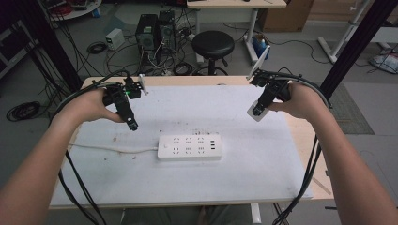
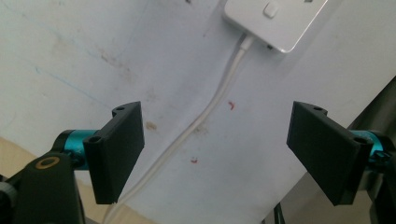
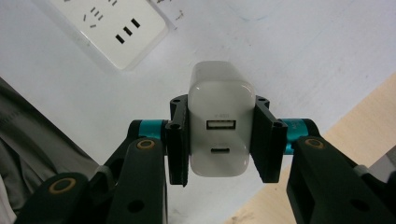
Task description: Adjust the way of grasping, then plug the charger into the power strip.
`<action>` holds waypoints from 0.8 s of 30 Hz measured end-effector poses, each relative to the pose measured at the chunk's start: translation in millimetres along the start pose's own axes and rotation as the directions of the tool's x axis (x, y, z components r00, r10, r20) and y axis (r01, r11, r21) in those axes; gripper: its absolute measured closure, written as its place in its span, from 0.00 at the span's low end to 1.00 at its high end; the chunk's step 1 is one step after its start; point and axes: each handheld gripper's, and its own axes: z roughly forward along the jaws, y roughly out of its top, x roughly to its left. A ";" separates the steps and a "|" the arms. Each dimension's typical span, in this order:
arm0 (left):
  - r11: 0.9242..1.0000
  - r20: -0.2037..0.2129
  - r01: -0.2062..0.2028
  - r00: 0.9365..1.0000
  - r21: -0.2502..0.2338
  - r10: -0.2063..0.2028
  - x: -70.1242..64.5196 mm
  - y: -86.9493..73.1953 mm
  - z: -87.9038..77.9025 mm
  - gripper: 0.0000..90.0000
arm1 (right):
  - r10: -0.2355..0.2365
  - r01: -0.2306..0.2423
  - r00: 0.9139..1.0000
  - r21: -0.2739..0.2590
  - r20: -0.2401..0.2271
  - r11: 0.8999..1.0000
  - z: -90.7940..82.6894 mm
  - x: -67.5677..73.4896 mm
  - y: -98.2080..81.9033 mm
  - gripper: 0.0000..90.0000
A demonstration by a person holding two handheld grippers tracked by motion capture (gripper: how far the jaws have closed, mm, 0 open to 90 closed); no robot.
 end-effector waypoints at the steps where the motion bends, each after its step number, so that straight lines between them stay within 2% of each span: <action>1: 1.000 0.001 0.003 1.000 0.003 -0.003 1.6 -1.2 0.9 0.21 | -0.008 0.008 1.000 0.005 -0.005 1.000 1.1 -0.3 1.8 0.69; 4: 1.000 0.006 0.012 1.000 -0.011 -0.012 3.0 -3.4 0.7 0.21 | -0.042 0.043 0.999 0.022 -0.012 0.999 4.5 1.7 6.1 0.69; 6: 1.000 0.015 0.003 1.000 -0.027 -0.003 1.2 -4.0 0.7 0.21 | -0.046 0.046 0.999 0.021 -0.008 0.999 4.2 3.5 9.1 0.69; 7: 1.000 0.020 -0.002 1.000 -0.028 0.002 -0.1 -4.0 0.5 0.21 | -0.064 0.065 0.998 0.014 -0.015 0.998 4.0 3.4 10.4 0.69; 10: 0.999 0.005 -0.018 1.000 -0.042 0.018 -3.3 -3.9 -1.5 0.21 | -0.078 0.078 0.997 0.011 -0.013 0.997 1.8 6.6 15.6 0.69; 11: 0.999 0.002 -0.022 1.000 -0.050 0.022 -3.8 -4.1 -2.1 0.21 | -0.095 0.095 0.995 0.005 -0.008 0.995 1.2 7.5 17.8 0.69; 13: 0.998 0.001 -0.027 1.000 -0.055 0.027 -4.2 -4.6 -2.6 0.21 | -0.099 0.099 0.995 0.001 -0.004 0.995 1.2 8.7 20.4 0.69; 14: 0.997 0.009 -0.024 1.000 -0.079 0.025 -6.3 -6.8 -1.3 0.21 | -0.121 0.121 0.993 -0.005 0.010 0.993 1.5 10.2 23.3 0.69; 16: 0.995 0.021 -0.028 0.999 -0.092 0.030 -9.7 -10.4 2.7 0.21 | -0.215 0.215 0.977 0.006 0.008 0.977 9.3 20.4 34.3 0.69; 17: 0.995 0.022 -0.031 0.999 -0.092 0.033 -10.5 -11.8 4.2 0.21 | -0.237 0.237 0.972 0.012 0.007 0.972 11.9 23.0 36.9 0.69; 19: 0.995 0.020 -0.026 0.999 -0.097 0.028 -13.3 -15.9 8.7 0.21 | -0.247 0.246 0.969 0.017 0.006 0.969 14.3 25.3 39.9 0.69; 20: 0.995 0.019 -0.029 0.999 -0.094 0.031 -13.7 -17.3 9.8 0.21 | -0.291 0.291 0.957 0.011 0.011 0.957 21.1 31.3 48.5 0.69; 22: 0.995 0.019 -0.030 0.999 -0.093 0.032 -15.8 -21.9 13.1 0.21 | -0.337 0.337 0.941 0.016 0.012 0.941 26.3 39.2 55.9 0.69; 23: 0.995 0.014 -0.034 0.999 -0.095 0.035 -16.5 -23.9 13.8 0.21 | -0.374 0.374 0.927 0.015 0.017 0.927 31.3 45.3 61.8 0.69; 24: 0.994 0.015 -0.031 0.999 -0.100 0.032 -17.3 -25.9 14.1 0.21 | -0.394 0.394 0.919 0.019 0.016 0.919 34.9 51.2 66.8 0.69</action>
